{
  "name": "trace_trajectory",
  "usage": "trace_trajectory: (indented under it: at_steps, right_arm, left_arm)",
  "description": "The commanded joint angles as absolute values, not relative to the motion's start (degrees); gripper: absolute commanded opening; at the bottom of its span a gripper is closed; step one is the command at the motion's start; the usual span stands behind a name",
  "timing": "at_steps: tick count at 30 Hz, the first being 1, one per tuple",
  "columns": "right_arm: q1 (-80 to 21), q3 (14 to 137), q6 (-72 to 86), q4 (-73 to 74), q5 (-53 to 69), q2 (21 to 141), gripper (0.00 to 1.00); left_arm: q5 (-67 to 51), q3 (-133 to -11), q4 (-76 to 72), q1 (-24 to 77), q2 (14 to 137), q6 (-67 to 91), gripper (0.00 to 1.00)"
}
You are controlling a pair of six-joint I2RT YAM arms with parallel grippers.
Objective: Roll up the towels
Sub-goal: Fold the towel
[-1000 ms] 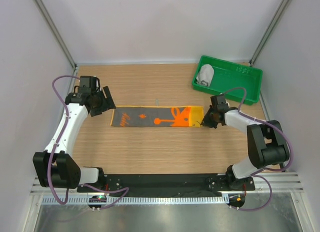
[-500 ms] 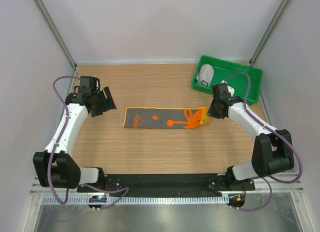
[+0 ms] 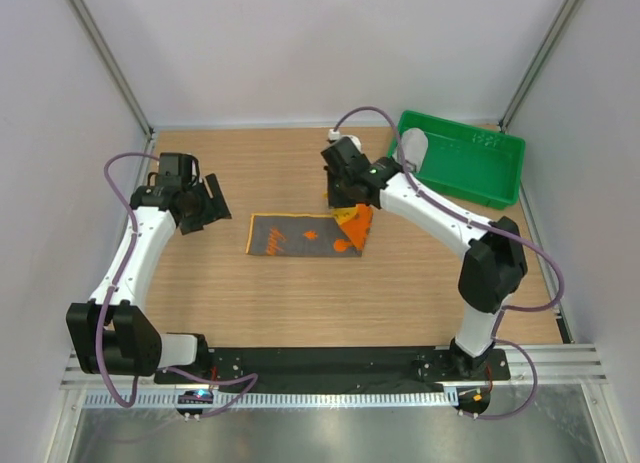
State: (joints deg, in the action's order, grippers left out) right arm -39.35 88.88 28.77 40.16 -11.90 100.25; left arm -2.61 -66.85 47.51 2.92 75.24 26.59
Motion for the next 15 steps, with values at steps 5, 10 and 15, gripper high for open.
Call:
trace_trajectory:
  at_steps: [5,10,15]
  right_arm:
    - [-47.27,104.31,26.54,44.65,-10.11,108.01,0.01]
    - [-49.57,109.59,26.98,44.82,-8.62,113.45,0.01]
    - [-50.8,114.77,27.77,44.83,-8.26,117.5,0.01]
  left_arm:
    - [2.11,-66.44,48.51,1.85,74.97,26.98,0.73]
    - [2.46,-66.45,48.69,1.5,75.06,27.16,0.73]
    - [2.9,-66.27,48.6,1.41,74.88,27.07,0.73]
